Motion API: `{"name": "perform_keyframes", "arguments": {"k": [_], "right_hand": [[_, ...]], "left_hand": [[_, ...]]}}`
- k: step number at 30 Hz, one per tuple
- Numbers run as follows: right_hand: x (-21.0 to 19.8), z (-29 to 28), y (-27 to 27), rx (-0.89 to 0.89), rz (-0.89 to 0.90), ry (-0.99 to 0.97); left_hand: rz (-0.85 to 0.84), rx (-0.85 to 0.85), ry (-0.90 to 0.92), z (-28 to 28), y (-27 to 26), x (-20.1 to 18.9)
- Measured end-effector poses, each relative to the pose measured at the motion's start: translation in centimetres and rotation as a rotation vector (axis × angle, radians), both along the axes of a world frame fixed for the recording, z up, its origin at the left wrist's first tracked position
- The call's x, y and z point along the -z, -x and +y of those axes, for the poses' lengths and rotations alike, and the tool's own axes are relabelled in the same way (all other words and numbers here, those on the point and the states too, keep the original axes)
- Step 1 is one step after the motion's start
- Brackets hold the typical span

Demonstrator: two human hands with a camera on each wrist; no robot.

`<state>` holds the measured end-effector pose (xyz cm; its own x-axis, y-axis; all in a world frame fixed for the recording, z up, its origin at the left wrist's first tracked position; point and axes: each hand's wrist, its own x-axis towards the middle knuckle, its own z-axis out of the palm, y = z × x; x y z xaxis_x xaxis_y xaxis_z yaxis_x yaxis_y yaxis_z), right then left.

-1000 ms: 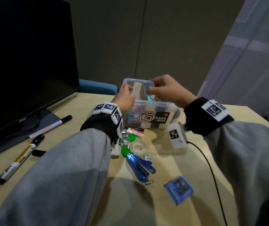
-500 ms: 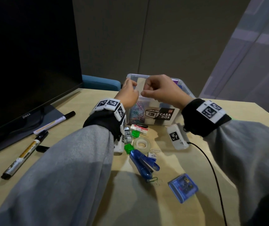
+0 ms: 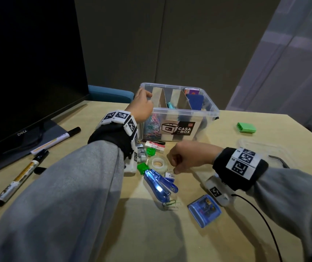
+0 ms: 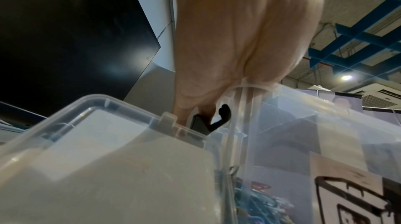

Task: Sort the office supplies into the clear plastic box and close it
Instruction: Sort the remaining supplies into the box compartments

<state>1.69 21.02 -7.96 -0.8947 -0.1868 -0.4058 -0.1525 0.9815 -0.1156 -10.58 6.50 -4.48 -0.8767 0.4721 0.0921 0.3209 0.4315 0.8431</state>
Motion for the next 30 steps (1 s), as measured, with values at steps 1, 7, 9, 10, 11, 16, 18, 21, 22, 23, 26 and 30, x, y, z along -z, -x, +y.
{"name": "perform_keyframes", "arguments": {"k": [1, 7, 9, 10, 11, 16, 18, 21, 22, 23, 26, 30], "right_hand": [[0.1, -0.1, 0.0, 0.001, -0.002, 0.005], [0.2, -0.2, 0.1, 0.014, -0.088, 0.080], [0.2, -0.2, -0.1, 0.005, -0.123, 0.059], [0.2, -0.2, -0.2, -0.006, -0.121, 0.024], [-0.1, -0.2, -0.3, -0.016, -0.105, -0.008], [-4.3, 0.3, -0.3, 0.138, 0.127, 0.392], [-5.9, 0.1, 0.4, 0.249, 0.308, 0.625], [-6.7, -0.9, 2.6, 0.392, 0.579, 0.838], [-6.7, -1.2, 3.5, 0.423, 0.643, 0.867], [-6.6, -1.6, 4.3, 0.440, 0.697, 0.863], [-5.9, -2.3, 6.5, 0.427, 0.813, 0.666], [-5.2, -2.6, 7.8, 0.377, 0.873, 0.360]], "left_hand": [[0.002, 0.000, 0.001, 0.0, 0.0, 0.0], [0.013, 0.000, 0.014, 0.1, 0.1, 0.0], [0.024, -0.003, 0.020, 0.1, 0.1, 0.0], [0.027, -0.004, 0.020, 0.1, 0.1, 0.0], [0.027, -0.005, 0.020, 0.1, 0.1, 0.0], [0.018, -0.001, 0.021, 0.1, 0.0, 0.0], [0.017, -0.001, 0.019, 0.1, 0.1, 0.0], [0.006, 0.003, 0.012, 0.0, 0.1, 0.0], [0.004, 0.003, 0.010, 0.0, 0.1, 0.0], [0.002, 0.004, 0.007, -0.1, 0.1, 0.0], [0.010, 0.005, 0.014, -0.1, 0.1, 0.1], [0.028, 0.012, 0.043, -0.2, 0.0, 0.0]]}}
